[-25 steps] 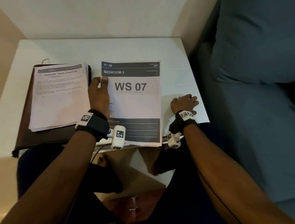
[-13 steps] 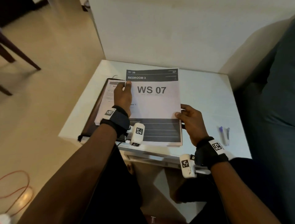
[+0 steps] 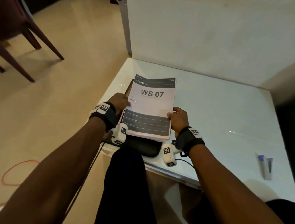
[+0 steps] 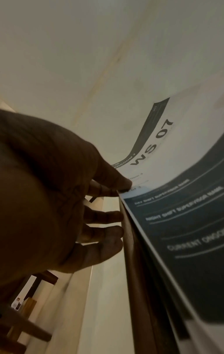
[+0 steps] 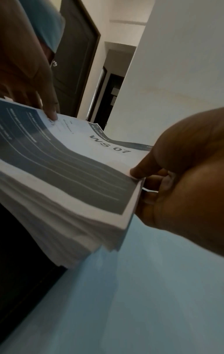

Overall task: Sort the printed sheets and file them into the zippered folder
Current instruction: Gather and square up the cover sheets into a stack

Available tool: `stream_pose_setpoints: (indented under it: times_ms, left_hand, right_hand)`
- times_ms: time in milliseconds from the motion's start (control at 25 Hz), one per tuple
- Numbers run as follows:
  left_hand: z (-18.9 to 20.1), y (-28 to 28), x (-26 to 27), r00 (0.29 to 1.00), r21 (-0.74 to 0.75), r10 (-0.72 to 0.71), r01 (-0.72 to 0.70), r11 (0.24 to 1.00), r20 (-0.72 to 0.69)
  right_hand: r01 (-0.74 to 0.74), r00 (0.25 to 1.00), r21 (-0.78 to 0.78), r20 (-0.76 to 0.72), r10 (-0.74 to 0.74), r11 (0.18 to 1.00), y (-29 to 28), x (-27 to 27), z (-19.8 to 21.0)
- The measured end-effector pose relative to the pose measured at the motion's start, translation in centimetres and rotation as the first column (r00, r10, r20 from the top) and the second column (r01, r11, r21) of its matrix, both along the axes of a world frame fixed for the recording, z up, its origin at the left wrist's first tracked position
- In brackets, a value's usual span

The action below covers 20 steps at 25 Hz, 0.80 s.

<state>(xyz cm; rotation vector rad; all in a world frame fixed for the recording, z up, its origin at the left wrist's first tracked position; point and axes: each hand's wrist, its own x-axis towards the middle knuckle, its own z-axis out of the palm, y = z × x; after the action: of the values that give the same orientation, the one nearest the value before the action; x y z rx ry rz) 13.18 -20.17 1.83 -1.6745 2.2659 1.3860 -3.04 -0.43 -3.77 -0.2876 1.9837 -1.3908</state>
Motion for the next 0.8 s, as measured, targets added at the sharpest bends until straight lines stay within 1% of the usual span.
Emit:
stream_pose_setpoints:
  times_ms: [120, 200, 280, 360, 480, 640, 720, 800]
  left_hand:
    - [-3.1, -1.7, -0.3, 0.996, -0.083, -0.024, 0.031, 0.996, 0.084]
    - [-4.8, -2.1, -0.5, 0.987, -0.217, -0.047, 0.081, 0.973, 0.156]
    - [-5.9, -2.2, -0.7, 0.984, -0.307, -0.05, 0.102, 0.946, 0.172]
    - [-6.9, -2.1, -1.1, 0.977, -0.334, -0.084, 0.147, 0.931, 0.196]
    - [-7.5, -1.6, -1.8, 0.969, -0.309, -0.113, 0.179, 0.934, 0.22]
    - [-7.5, -0.4, -3.0, 0.981, -0.242, -0.103, 0.141, 0.96, 0.161]
    - [-7.2, 0.1, -3.6, 0.984, -0.171, -0.101, 0.126, 0.977, 0.145]
    - [-7.3, 0.2, -3.9, 0.991, -0.08, -0.07, 0.079, 0.994, 0.112]
  right_hand:
    - [-0.055, 0.99, 0.108, -0.123, 0.068, 0.993, -1.7, 0.2, -2.0]
    - [-0.044, 0.974, 0.167, -0.211, 0.079, 0.985, -1.8, 0.3, -2.9]
    - [0.021, 0.968, 0.221, -0.247, 0.035, 0.975, -1.5, 0.4, -3.5]
    - [0.055, 0.974, 0.253, -0.227, 0.004, 0.966, -1.1, 0.2, -4.3]
    - [-0.011, 0.989, 0.217, -0.141, 0.042, 0.976, -0.9, -0.7, -5.0]
    - [-0.076, 0.994, 0.213, -0.054, 0.09, 0.974, -0.6, -2.5, -4.7]
    - [-0.089, 0.995, 0.233, -0.026, 0.098, 0.968, -0.2, -3.4, -4.3]
    - [-0.1, 0.994, 0.242, -0.009, 0.105, 0.965, 0.5, -3.6, -3.8]
